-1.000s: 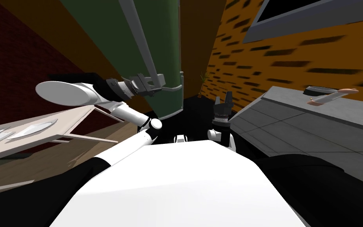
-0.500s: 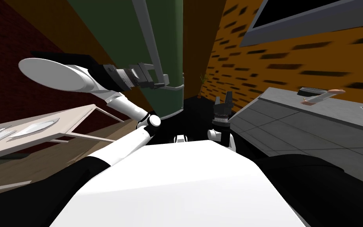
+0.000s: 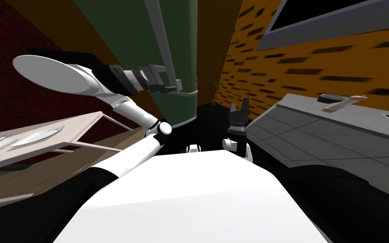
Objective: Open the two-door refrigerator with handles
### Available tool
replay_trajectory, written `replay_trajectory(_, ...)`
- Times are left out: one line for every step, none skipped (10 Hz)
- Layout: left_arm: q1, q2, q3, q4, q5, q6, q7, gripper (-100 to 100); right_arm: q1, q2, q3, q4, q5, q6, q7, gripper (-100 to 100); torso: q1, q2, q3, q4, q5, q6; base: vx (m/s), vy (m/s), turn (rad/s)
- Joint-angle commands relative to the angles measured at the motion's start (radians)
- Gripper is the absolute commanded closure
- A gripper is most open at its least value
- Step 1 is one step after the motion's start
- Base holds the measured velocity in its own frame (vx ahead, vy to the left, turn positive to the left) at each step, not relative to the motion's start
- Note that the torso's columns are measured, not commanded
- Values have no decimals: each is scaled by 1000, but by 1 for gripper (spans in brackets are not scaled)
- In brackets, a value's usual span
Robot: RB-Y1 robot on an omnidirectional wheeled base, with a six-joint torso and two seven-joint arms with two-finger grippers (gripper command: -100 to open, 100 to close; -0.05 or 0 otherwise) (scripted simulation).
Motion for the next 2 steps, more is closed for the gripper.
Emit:
replay_trajectory(0, 0, 0, 0, 0, 0, 0, 0, 0, 0, 0, 0, 0, 0, 0, 0, 0, 0, 0, 0, 0, 0, 0, 0, 0)
replay_trajectory(0, 0, 0, 0, 0, 0, 0, 0, 0, 0, 0, 0, 0, 0, 0, 0, 1, 1, 0, 0, 0, 0, 0, 0, 0)
